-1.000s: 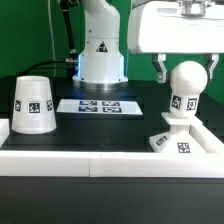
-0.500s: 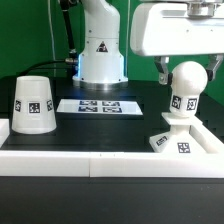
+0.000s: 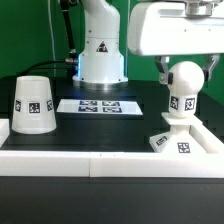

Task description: Assemble lamp

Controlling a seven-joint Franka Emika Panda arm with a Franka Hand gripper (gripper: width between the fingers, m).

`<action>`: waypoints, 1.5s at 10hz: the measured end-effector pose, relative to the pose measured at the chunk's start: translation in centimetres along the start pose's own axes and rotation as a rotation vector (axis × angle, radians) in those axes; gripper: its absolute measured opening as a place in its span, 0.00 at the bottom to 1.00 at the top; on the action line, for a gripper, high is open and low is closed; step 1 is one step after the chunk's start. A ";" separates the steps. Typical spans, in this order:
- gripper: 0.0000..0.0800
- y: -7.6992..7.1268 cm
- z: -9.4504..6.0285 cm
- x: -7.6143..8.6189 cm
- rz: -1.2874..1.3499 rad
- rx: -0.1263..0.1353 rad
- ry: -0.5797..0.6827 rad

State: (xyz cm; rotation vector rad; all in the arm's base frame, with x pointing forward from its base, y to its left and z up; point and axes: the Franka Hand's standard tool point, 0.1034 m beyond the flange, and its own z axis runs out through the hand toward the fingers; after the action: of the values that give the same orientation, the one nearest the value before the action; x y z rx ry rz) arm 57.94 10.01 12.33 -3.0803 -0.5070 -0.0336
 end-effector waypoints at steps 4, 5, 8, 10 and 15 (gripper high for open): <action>0.72 0.1 0.0 -0.1 0.260 0.001 -0.001; 0.72 0.1 0.0 -0.1 0.371 0.001 -0.003; 0.72 0.0 0.1 -0.4 0.688 -0.004 -0.016; 0.72 -0.2 0.2 -0.6 0.920 0.004 -0.042; 0.85 -0.2 0.2 -0.6 0.992 0.013 -0.044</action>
Offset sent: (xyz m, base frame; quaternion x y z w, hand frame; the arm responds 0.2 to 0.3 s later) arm -0.0108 -0.0056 -0.0007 -0.0037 -0.0120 0.2667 0.9637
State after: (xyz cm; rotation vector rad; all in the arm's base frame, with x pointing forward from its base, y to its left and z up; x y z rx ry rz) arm 57.35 10.01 12.08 -2.9376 1.0153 0.0536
